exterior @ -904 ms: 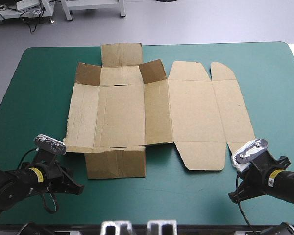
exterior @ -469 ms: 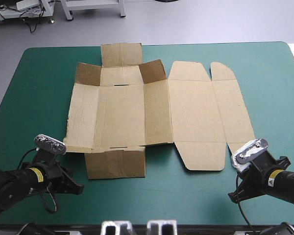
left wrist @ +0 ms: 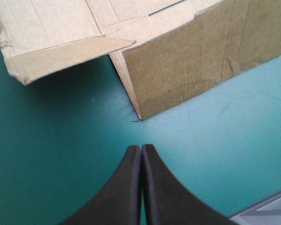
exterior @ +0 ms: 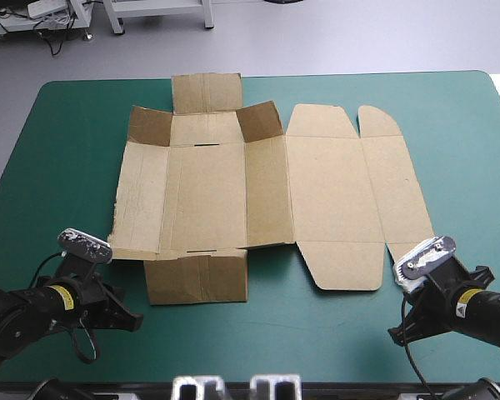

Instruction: Fold the box

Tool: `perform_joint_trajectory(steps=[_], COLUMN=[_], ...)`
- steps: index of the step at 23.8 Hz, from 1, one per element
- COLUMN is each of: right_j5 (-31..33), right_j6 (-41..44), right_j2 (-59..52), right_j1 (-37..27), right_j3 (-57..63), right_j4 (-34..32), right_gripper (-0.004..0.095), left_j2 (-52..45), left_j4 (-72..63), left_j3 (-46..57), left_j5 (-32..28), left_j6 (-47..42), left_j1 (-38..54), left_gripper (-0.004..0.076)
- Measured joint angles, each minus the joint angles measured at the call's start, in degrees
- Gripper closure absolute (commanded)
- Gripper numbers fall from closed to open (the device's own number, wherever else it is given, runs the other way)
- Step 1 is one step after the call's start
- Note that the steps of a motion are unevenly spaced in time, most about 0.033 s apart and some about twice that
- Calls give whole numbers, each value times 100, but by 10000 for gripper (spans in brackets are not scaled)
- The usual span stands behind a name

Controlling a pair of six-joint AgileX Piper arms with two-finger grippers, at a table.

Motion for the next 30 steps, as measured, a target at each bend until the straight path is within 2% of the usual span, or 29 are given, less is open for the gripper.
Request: perform_joint_trajectory(steps=[8, 12, 15, 18, 21, 22, 27, 30], right_j5=[0, -11, -56, -67, -67, -67, -67, -80], right_j6=[0, 0, 0, 0, 0, 0, -5, -5], right_j2=[0, 0, 0, 0, 0, 0, 0, 0], right_j1=[0, 0, 0, 0, 0, 0, 0, 0], right_j3=[0, 0, 0, 0, 0, 0, 0, 0], right_j4=[0, 0, 0, 0, 0, 0, 0, 0], right_gripper=[927, 927, 927, 927, 927, 927, 927, 927], left_j2=[320, 1047, 1910, 2718, 3401, 3534, 3723, 3760], left_j4=[5, -36, -373, -1209, -3131, -3519, -3869, -4277], left_j3=[-157, -692, -1177, -1531, -1701, -1705, -1738, -1738], left_j5=[-258, -421, -709, -657, -87, 137, 341, 294], left_j6=[7, 294, 939, 1835, 3589, 3919, 4208, 4404], left_j1=[0, 0, 155, 1028, 2622, 3190, 4668, 5238], left_gripper=[715, 710, 710, 710, 710, 710, 684, 542])
